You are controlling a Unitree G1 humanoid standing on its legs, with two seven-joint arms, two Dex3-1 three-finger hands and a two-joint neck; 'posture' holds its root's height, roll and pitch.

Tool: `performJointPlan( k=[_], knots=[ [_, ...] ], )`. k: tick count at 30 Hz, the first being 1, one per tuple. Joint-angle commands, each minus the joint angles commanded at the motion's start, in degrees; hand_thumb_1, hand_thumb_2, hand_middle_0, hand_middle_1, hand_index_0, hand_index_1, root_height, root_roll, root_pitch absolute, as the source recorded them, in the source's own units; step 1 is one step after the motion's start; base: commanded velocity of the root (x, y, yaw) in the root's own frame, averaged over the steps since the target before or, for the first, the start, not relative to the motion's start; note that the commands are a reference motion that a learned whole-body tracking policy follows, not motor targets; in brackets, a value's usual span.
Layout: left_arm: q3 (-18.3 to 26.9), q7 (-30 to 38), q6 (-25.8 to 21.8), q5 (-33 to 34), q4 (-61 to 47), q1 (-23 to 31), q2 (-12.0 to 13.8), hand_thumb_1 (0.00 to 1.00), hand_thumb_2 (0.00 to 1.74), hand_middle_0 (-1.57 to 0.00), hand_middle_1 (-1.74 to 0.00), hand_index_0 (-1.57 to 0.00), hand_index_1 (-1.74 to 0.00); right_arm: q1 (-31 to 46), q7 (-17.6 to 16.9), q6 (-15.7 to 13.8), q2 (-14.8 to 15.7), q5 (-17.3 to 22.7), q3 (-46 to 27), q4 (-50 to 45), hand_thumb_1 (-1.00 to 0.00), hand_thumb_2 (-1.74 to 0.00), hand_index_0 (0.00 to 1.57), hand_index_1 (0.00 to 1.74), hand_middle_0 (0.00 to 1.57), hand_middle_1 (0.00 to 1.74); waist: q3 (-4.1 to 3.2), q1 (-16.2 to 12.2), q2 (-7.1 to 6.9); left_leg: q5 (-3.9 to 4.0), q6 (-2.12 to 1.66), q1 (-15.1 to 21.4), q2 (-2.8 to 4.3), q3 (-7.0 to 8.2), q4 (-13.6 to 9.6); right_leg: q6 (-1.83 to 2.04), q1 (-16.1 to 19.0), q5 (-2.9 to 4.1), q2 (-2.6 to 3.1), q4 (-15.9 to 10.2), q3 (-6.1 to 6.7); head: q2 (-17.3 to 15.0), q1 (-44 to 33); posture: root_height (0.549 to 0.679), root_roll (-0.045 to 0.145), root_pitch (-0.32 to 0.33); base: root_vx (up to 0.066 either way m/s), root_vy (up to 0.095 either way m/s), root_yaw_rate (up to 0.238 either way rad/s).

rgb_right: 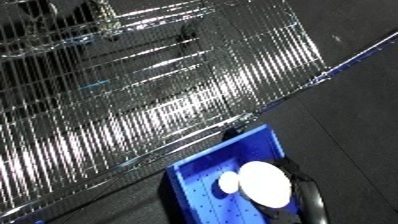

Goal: Pick up the object and place it into the box

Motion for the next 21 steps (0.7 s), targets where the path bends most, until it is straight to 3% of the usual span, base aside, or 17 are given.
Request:
performJointPlan(
  k=[5,14,21],
  knots=[
    [-2.40,-1.09,-0.31,-1.20,1.19,-0.80,-0.25,0.00,0.00,0.00,0.00,0.00,0.00,-1.11,3.66,0.97,0.97,2.48,0.79,10.80,-0.45,-0.78,0.71,0.78,0.71,0.78,0.00,0.27,1.25,0.06,-0.02,0.33,-0.66,-0.58,0.19,-0.34,0.38,-0.09,-0.05,0.05,0.07,-2.65,3.17,0.661,0.077,0.062,0.003,0.000,0.006],
    [-5.02,-2.14,-0.14,-1.75,1.90,-1.66,-0.17,0.00,0.00,0.00,0.00,0.00,0.00,-4.94,5.20,3.59,2.83,1.72,1.81,26.91,0.00,0.00,0.00,0.00,0.00,0.00,0.00,1.39,3.36,0.65,0.35,0.36,-2.11,-1.44,-0.37,-0.59,0.05,-0.26,0.03,0.46,0.07,-5.82,5.15,0.660,0.085,0.060,0.007,0.013,0.052],
    [-5.39,-2.90,-0.25,-1.83,2.77,-2.06,0.20,0.00,0.00,0.00,0.00,0.00,0.00,-6.01,5.13,2.35,4.21,1.23,2.57,29.69,0.00,0.00,0.00,0.00,0.00,0.00,-0.01,1.80,3.46,0.67,0.54,0.49,-2.81,-1.92,-0.37,-0.57,0.33,-0.40,0.39,0.66,-0.04,-7.62,5.45,0.660,0.085,0.056,0.005,-0.011,0.030]
  ],
)
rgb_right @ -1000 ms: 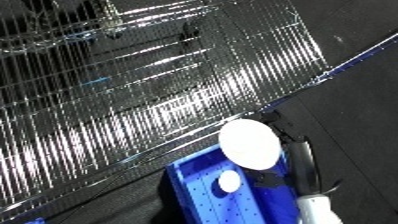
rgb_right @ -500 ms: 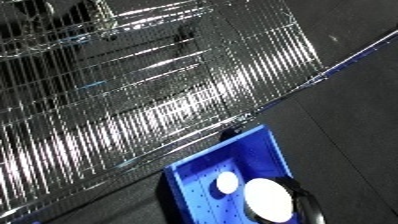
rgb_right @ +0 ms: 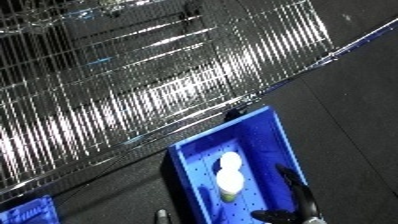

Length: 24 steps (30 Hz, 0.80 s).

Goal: Pick up the object and place it into the box

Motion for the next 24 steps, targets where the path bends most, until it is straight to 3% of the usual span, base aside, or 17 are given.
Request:
performJointPlan(
  k=[4,10,13,18,24],
  knots=[
    [0.22,0.04,-0.40,-0.08,0.06,0.31,0.05,0.00,0.00,0.00,0.00,0.00,0.00,0.62,-0.30,-0.84,0.20,-1.93,0.03,-0.51,0.00,0.00,0.00,0.00,0.00,0.00,-0.16,0.03,-0.22,-0.06,0.05,0.18,-0.09,-0.09,0.09,-0.02,0.25,-0.13,0.16,0.17,0.05,-0.89,-0.64,0.660,0.085,0.053,0.022,0.006,0.012],
    [2.25,1.95,-0.17,-5.06,-0.79,0.56,0.21,0.00,0.00,0.00,0.00,0.00,0.00,0.87,-3.73,-1.72,-0.04,-11.08,1.96,-2.33,0.00,0.00,0.00,0.00,0.00,0.00,-0.32,0.32,-0.78,-0.19,0.12,-0.01,-0.10,-0.29,0.46,0.01,0.29,-0.29,0.41,0.50,0.02,-1.41,-2.03,0.660,0.083,0.052,0.014,0.003,0.032],
    [3.72,2.31,0.58,-5.46,-1.25,0.72,0.39,0.00,0.00,0.00,0.00,0.00,0.00,0.42,-3.18,-1.50,-0.07,-12.26,3.04,-3.24,0.00,0.00,0.00,0.00,0.00,0.00,-0.49,0.87,-1.18,-0.16,0.10,-0.16,-0.17,-0.51,0.56,-0.01,0.43,-0.37,0.44,0.59,-0.15,-1.13,-3.44,0.660,0.082,0.051,0.010,-0.022,0.091],
    [5.11,1.49,1.62,-4.95,-1.13,0.79,1.05,0.00,0.00,0.00,0.00,0.00,0.00,-0.31,2.91,0.45,0.19,-9.98,4.95,-6.55,0.00,0.00,0.00,0.00,0.00,0.00,-0.79,1.58,-2.13,0.18,-0.15,-0.21,0.03,-0.82,0.24,-0.07,0.65,-0.59,0.57,0.72,-0.53,-1.26,-7.30,0.660,0.079,0.052,0.009,-0.021,0.072],
    [6.46,0.78,2.50,-4.99,-1.07,0.27,1.39,0.00,0.00,0.00,0.00,0.00,0.00,0.12,13.52,4.45,1.83,-0.83,5.40,-7.98,0.00,0.00,0.00,0.00,0.00,0.00,-1.60,2.33,-3.06,0.63,-0.43,0.22,0.49,-1.13,-0.30,-0.24,1.49,-1.03,0.59,0.48,-0.82,-2.34,-12.59,0.661,0.077,0.048,0.033,0.002,0.078]
  ],
)
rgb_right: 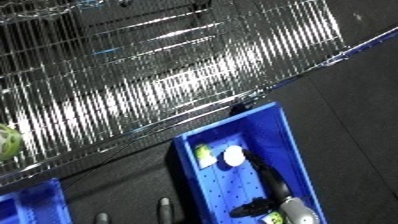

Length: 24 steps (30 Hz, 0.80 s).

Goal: Pick up the object and place it into the box

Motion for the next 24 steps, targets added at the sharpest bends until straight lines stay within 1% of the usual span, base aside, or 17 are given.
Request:
performJointPlan(
  k=[3,8,9,10,11,14,15,19,20,22,23,24],
  knots=[
    [0.11,-0.36,-0.01,0.26,0.25,-0.30,-0.06,0.00,0.00,0.00,0.00,0.00,0.00,0.05,2.35,0.82,0.64,1.28,0.05,0.67,0.00,0.00,0.00,0.00,0.00,0.00,-0.30,0.28,-0.16,0.20,-0.05,0.12,0.11,-0.11,-0.27,-0.03,0.21,-0.12,0.02,-0.11,-0.12,0.00,0.00,0.661,0.075,0.047,0.022,0.002,0.058],
    [0.10,-0.36,0.01,0.27,0.25,-0.34,-0.05,0.00,0.00,0.00,0.00,0.00,0.00,0.01,2.73,0.89,0.66,1.44,0.04,0.82,0.00,0.00,0.00,0.00,0.00,0.00,-0.32,0.31,-0.18,0.23,-0.06,0.12,0.11,-0.12,-0.29,-0.03,0.23,-0.12,0.02,-0.12,-0.14,0.00,0.00,0.661,0.075,0.047,0.001,0.000,0.004],
    [0.10,-0.34,0.04,0.28,0.26,-0.40,-0.06,0.00,0.00,0.00,0.00,0.00,0.00,0.00,2.95,1.01,0.75,1.53,0.07,0.88,0.00,0.00,0.00,0.00,0.00,0.00,-0.34,0.35,-0.20,0.25,-0.06,0.12,0.12,-0.14,-0.30,-0.03,0.25,-0.13,0.03,-0.12,-0.16,-0.09,-1.09,0.661,0.075,0.047,0.005,-0.001,0.023],
    [0.08,-0.40,0.30,0.47,0.43,-0.75,-0.09,0.00,0.00,0.00,0.00,0.00,0.00,-0.20,4.24,2.03,1.14,2.04,0.33,1.06,0.00,0.00,0.00,0.00,0.00,0.00,-0.45,0.57,-0.30,0.48,-0.11,0.14,0.15,-0.29,-0.50,-0.05,0.37,-0.23,0.04,-0.09,-0.32,-0.74,-9.68,0.660,0.074,0.047,0.025,0.002,0.160],
    [0.01,-0.17,0.51,0.97,0.90,-1.40,-0.16,0.00,0.00,0.00,0.00,0.00,0.00,-0.13,6.07,3.11,1.68,2.43,0.67,1.33,0.00,0.00,0.00,0.00,0.00,0.00,-0.73,0.96,-0.44,0.98,-0.20,0.27,0.13,-0.66,-1.08,0.01,0.58,-0.40,0.04,-0.07,-0.64,-0.53,-20.46,0.660,0.073,0.046,0.061,-0.007,0.374],
    [-0.20,0.49,1.09,2.47,2.34,-3.34,-0.35,0.00,0.00,0.00,0.00,0.00,0.00,0.09,11.38,6.21,3.17,3.50,1.66,2.10,0.00,0.00,0.00,0.00,0.00,0.00,-1.54,2.07,-0.87,2.50,-0.50,0.66,0.06,-1.74,-2.84,0.19,1.21,-0.89,0.05,0.00,-1.58,-0.53,-20.46,0.660,0.070,0.044,0.059,-0.007,0.367],
    [-0.26,0.77,1.03,2.79,2.65,-3.65,-0.38,0.00,0.00,0.00,0.00,0.00,0.00,0.35,11.93,6.28,3.31,3.38,1.73,2.19,0.00,0.00,0.00,0.00,0.00,0.00,-1.71,2.24,-0.92,2.77,-0.55,0.77,0.02,-1.95,-3.23,0.27,1.30,-0.95,0.04,0.00,-1.74,-0.53,-20.46,0.660,0.069,0.044,0.036,-0.009,0.215],
    [-0.25,0.95,0.82,2.94,2.73,-3.80,-0.35,0.00,0.00,0.00,0.00,0.00,0.00,0.39,11.83,6.24,3.36,3.37,1.73,2.28,0.00,0.00,0.00,0.00,0.00,0.00,-1.75,2.30,-0.95,2.80,-0.56,0.76,0.01,-1.98,-3.23,0.30,1.32,-0.95,0.03,-0.02,-1.81,-0.44,-21.76,0.660,0.069,0.044,0.002,-0.003,0.026],
    [-0.26,0.85,0.52,3.37,2.50,-4.01,-0.22,0.00,0.00,0.00,0.00,0.00,0.00,0.72,11.34,6.19,3.61,3.52,1.81,2.29,0.00,0.00,0.00,0.00,0.00,0.00,-1.71,2.59,-1.14,2.74,-0.53,0.49,0.01,-2.20,-2.83,0.36,1.32,-0.90,-0.01,0.02,-1.98,0.13,-27.17,0.660,0.069,0.043,0.014,-0.077,0.379],
    [-0.30,0.63,-0.06,4.24,2.02,-4.38,0.07,0.00,0.00,0.00,0.00,0.00,0.00,1.42,10.27,6.10,4.16,3.82,1.96,2.24,0.00,0.00,0.00,0.00,0.00,0.00,-1.66,3.15,-1.51,2.57,-0.45,-0.11,0.01,-2.64,-1.95,0.48,1.29,-0.81,-0.06,0.11,-2.35,0.13,-27.17,0.660,0.067,0.041,0.014,-0.077,0.379],
    [-0.44,0.51,-0.40,4.58,1.56,-4.52,0.30,0.00,0.00,0.00,0.00,0.00,0.00,1.82,9.63,6.00,4.48,4.06,2.11,2.29,0.00,0.00,0.00,0.00,0.00,0.00,-1.55,3.54,-1.73,2.47,-0.38,-0.54,-0.01,-2.93,-1.33,0.55,1.25,-0.74,-0.11,0.22,-2.58,0.53,-30.07,0.660,0.066,0.040,0.017,-0.090,0.434],
    [-0.56,0.38,-0.73,4.90,1.08,-4.65,0.53,0.00,0.00,0.00,0.00,0.00,0.00,2.23,8.99,5.89,4.79,4.31,2.27,2.35,0.00,0.00,0.00,0.00,0.00,0.00,-1.44,3.95,-1.94,2.36,-0.30,-0.97,-0.02,-3.23,-0.70,0.61,1.21,-0.67,-0.16,0.34,-2.82,0.58,-30.33,0.660,0.064,0.039,0.018,-0.090,0.438]
  ],
)
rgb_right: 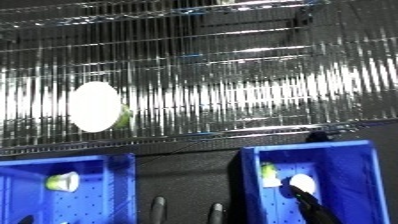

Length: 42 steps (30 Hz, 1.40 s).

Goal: Pick up the object and place it into the box

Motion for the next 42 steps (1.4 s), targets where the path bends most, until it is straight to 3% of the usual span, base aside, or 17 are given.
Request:
performJointPlan(
  k=[5,8,15,21,26,29,33,37,42],
  knots=[
    [-0.23,0.06,-0.76,-0.37,-1.32,0.11,0.58,0.00,0.00,0.00,0.00,0.00,0.00,0.37,-0.92,-0.53,0.52,0.44,0.50,0.61,0.00,0.00,0.00,0.00,0.00,0.00,0.38,0.83,-0.22,-0.09,0.19,-0.66,-0.06,-0.57,0.80,0.10,-0.08,0.13,-0.13,0.12,-0.47,0.72,-2.13,0.659,0.060,0.038,0.005,-0.016,0.102],
    [-0.22,-0.04,-1.87,-0.79,-2.77,0.04,0.99,0.00,0.00,0.00,0.00,0.00,0.00,0.44,-1.28,-1.21,0.97,0.96,0.85,1.30,0.00,0.00,0.00,0.00,0.00,0.00,0.67,1.51,-0.36,-0.34,0.34,-1.10,-0.14,-0.88,1.38,0.16,-0.17,0.10,-0.32,0.34,-0.90,2.34,-7.55,0.659,0.058,0.038,-0.004,-0.026,0.104],
    [0.11,0.34,-8.15,-1.64,-9.83,0.33,3.21,0.00,0.00,0.00,0.00,0.00,0.00,1.30,-1.93,-2.87,2.31,3.05,1.63,2.16,0.00,0.00,0.00,0.00,0.00,0.00,1.38,3.43,-1.12,-0.90,0.49,-1.93,-0.24,-1.72,2.21,0.11,-0.08,-0.37,-0.85,1.26,-2.24,2.59,-9.21,0.658,0.051,0.037,-0.004,-0.048,0.109],
    [0.55,2.37,-13.47,-2.57,-20.96,1.91,6.06,0.00,0.00,0.00,0.00,0.00,0.00,2.95,-2.64,-4.22,2.85,4.85,1.84,1.82,0.00,0.00,0.00,0.00,0.00,0.00,1.92,4.89,-1.55,-1.17,0.48,-2.39,-0.34,-2.27,2.53,0.06,0.00,-0.57,-1.45,1.85,-3.32,2.32,-7.72,0.658,0.050,0.035,-0.002,-0.037,0.091],
    [0.62,2.77,-13.65,-2.37,-22.17,2.50,6.24,0.00,0.00,0.00,0.00,0.00,0.00,2.97,-2.64,-4.24,2.86,4.88,1.79,1.82,0.00,0.00,0.00,0.00,0.00,0.00,1.95,4.95,-1.55,-1.18,0.48,-2.40,-0.34,-2.28,2.54,0.06,0.01,-0.58,-1.46,1.86,-3.34,2.31,-7.66,0.658,0.050,0.035,0.000,-0.001,0.002],
    [1.95,2.96,-17.41,-0.92,-31.15,2.31,8.67,0.00,0.00,0.00,0.00,0.00,0.00,3.83,-2.25,-4.97,2.89,6.79,1.14,2.83,0.00,0.00,0.00,0.00,0.00,0.00,2.20,6.20,-1.81,-1.16,0.29,-2.60,-0.59,-3.01,2.39,0.00,0.29,-0.65,-2.02,2.03,-4.31,1.18,-1.59,0.658,0.051,0.035,0.013,-0.076,0.221],
    [4.44,2.63,-20.79,0.68,-43.39,2.14,11.52,0.00,0.00,0.00,0.00,0.00,0.00,4.59,-1.59,-5.57,3.04,9.20,0.34,4.05,0.00,0.00,0.00,0.00,0.00,0.00,2.49,7.67,-2.38,-1.24,0.12,-2.77,-0.93,-3.93,2.25,-0.14,0.68,-0.78,-2.59,2.23,-5.48,1.18,-1.59,0.659,0.051,0.035,0.022,-0.079,0.185],
    [4.83,3.20,-20.07,1.05,-45.36,3.10,11.70,0.00,0.00,0.00,0.00,0.00,0.00,4.52,-1.57,-5.56,3.04,9.19,0.25,4.08,0.00,0.00,0.00,0.00,0.00,0.00,2.57,7.73,-2.38,-1.24,0.12,-2.79,-0.93,-3.92,2.27,-0.14,0.67,-0.78,-2.59,2.24,-5.48,1.18,-1.59,0.658,0.051,0.035,-0.001,0.000,-0.001],
    [3.56,5.99,-17.29,4.54,-46.37,-2.06,11.26,0.00,0.00,0.00,0.00,0.00,0.00,4.16,-0.34,-4.38,4.04,9.03,2.65,5.02,0.00,0.00,0.00,0.00,0.00,0.00,1.30,5.73,-4.91,-2.27,0.37,-2.83,-0.53,-3.14,3.94,0.15,0.53,-0.58,-1.70,3.04,-4.18,0.49,-6.13,0.657,0.041,0.024,0.082,-0.019,-0.210]
  ],
)
